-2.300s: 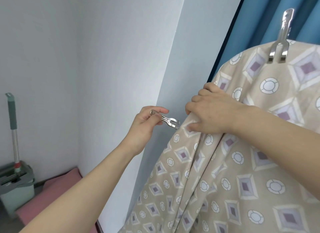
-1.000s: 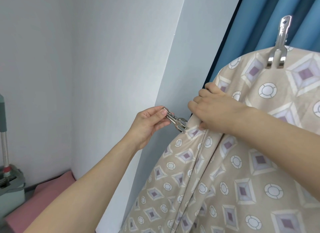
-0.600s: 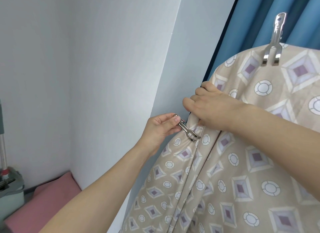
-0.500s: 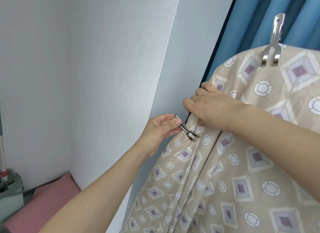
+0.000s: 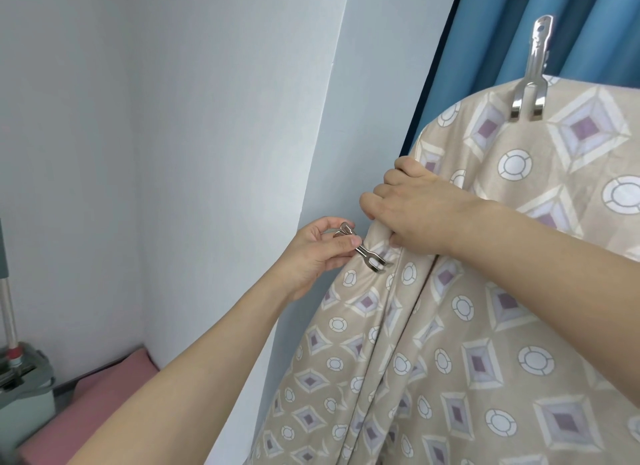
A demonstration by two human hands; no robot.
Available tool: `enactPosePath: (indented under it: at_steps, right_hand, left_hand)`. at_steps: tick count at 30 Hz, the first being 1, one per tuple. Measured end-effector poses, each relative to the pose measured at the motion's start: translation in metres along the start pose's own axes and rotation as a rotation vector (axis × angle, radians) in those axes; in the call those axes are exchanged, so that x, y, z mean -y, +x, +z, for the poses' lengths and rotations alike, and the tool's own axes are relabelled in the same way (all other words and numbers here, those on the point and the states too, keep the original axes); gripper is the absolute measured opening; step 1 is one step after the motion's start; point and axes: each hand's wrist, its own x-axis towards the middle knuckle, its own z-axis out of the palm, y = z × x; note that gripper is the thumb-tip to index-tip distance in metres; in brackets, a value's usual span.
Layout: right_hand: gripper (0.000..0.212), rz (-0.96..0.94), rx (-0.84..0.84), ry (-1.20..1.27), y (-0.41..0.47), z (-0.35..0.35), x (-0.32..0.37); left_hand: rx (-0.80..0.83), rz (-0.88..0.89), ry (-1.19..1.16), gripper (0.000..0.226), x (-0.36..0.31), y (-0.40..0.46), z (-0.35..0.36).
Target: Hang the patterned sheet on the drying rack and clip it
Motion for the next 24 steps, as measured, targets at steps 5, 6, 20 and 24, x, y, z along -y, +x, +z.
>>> enactPosePath:
  at_steps: [5, 6, 20, 24]
  right_hand:
    - [0.026, 0.004, -0.049, 0.040, -0.003, 0.002, 0.000]
    - [0.027, 0.006, -0.067, 0.054, -0.005, 0.002, 0.000]
    - [0.048, 0.171, -0.487, 0.260, -0.042, 0.013, 0.010]
    - [0.048, 0.204, -0.454, 0.329, -0.046, 0.009, 0.011]
  left_hand:
    - [-0.032, -0.011, 0.014, 0.033, 0.001, 0.000, 0.003]
    - [-0.038, -0.011, 0.020, 0.033, 0.001, 0.000, 0.003]
    - [-0.216, 0.081, 0.166, 0.027, -0.010, -0.006, 0.013]
    - [-0.290, 0.162, 0.214, 0.025, -0.016, -0.004, 0.019]
